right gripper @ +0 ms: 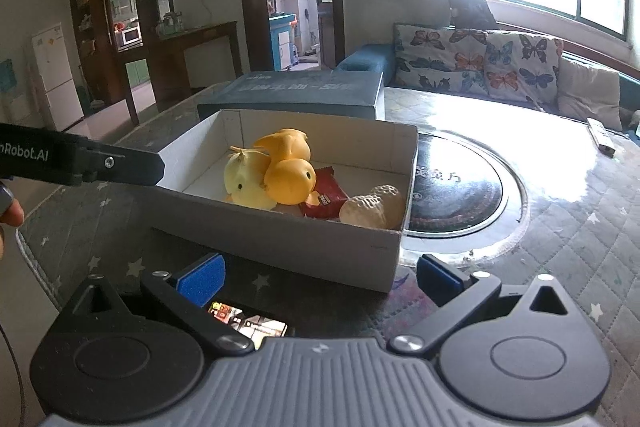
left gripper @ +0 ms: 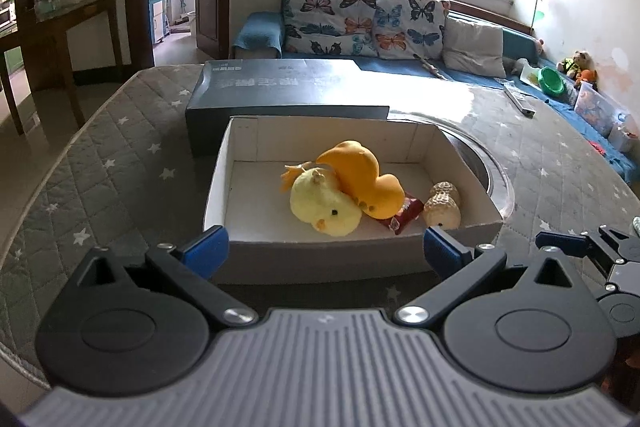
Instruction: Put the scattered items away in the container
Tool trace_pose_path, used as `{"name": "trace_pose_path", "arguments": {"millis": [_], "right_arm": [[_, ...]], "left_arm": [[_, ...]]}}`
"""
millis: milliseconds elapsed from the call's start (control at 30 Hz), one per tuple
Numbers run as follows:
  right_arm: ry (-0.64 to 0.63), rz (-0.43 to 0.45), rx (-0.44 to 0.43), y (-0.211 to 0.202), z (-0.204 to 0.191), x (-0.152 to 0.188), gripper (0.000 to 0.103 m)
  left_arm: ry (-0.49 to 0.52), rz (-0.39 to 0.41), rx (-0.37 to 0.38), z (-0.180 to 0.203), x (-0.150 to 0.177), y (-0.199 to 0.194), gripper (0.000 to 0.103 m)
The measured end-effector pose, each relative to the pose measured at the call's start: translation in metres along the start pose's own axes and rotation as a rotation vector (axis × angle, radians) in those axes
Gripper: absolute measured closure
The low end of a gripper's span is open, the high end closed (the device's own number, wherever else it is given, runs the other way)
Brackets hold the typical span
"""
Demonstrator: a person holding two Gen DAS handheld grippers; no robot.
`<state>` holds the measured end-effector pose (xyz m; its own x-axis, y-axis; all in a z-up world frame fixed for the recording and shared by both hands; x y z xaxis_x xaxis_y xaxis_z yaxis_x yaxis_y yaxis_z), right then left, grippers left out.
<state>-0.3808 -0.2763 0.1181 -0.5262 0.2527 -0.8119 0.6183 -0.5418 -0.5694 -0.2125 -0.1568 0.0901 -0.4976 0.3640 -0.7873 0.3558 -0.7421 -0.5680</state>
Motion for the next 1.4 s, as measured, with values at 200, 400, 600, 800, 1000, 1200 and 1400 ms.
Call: {"name": "trace_pose_path", "arguments": {"millis": [200,400,600,800,1000,1200,1400], "right_arm": [[0.007,0.009,0.005,-0.01,0.003,0.007,0.0],[0.013,0.016,0.01,-0.017,0.003,0.012,0.0],[0.012,0.021,0.018,-0.022,0.0,0.013,0.0],[0.013,0.011,0.024,-0.019,-0.005,0.014,0.0],[0.019,0.001,0.037,-0.018,-0.005,0.019,0.0],[0.03,0.001,0.055,-0.023,-0.004,0.026,0.0],[0.025,0.002,0.058,-0.026,-0.008,0.031,0.0]], "left_arm": [[0.019,-0.008,0.008,0.01,0.009,-0.003,0.0],[0.027,-0.011,0.019,0.015,0.016,-0.005,0.0],[0.024,-0.002,0.022,0.014,0.018,-0.006,0.0],[0.005,-0.003,0.005,0.009,0.022,-0.004,0.0],[-0.002,-0.022,-0.01,0.007,0.027,0.002,0.0],[0.028,-0.021,-0.028,0.012,0.037,0.0,0.0],[0.009,-0.037,-0.054,0.01,0.05,-0.005,0.0]]}}
Point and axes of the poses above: each gripper's, at about its wrist camera, not at the fingertips, and y roughly the way its jaws point, z to its right, x to its underside, the point moved 4 cm from there along y, roughly the way its jaws point, and after that the axes turned 15 degrees about x, right-handed, at the moved point
